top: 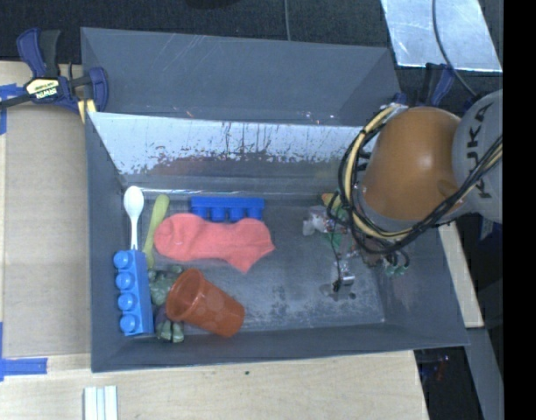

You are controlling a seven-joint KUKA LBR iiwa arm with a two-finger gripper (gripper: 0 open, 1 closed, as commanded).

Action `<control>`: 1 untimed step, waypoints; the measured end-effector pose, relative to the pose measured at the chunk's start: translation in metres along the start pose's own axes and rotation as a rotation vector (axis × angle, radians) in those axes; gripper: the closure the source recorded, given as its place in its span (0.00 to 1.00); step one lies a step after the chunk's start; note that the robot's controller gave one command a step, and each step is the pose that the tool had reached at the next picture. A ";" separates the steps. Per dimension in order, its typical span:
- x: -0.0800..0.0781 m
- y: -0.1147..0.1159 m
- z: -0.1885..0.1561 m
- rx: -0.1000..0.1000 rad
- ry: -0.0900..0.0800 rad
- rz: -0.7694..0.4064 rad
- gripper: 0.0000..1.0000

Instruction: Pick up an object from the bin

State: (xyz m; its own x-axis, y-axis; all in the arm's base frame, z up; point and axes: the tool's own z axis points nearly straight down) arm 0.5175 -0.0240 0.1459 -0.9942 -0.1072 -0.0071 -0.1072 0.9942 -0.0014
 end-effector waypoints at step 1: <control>-0.027 0.034 0.069 0.003 -0.007 -0.215 0.00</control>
Offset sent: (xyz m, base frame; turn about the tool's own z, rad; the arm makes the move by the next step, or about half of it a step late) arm 0.0502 0.0547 -0.0759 -0.2077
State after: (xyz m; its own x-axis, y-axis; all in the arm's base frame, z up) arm 0.5411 0.0127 0.0771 -0.9484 -0.3167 -0.0138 -0.3166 0.9485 -0.0065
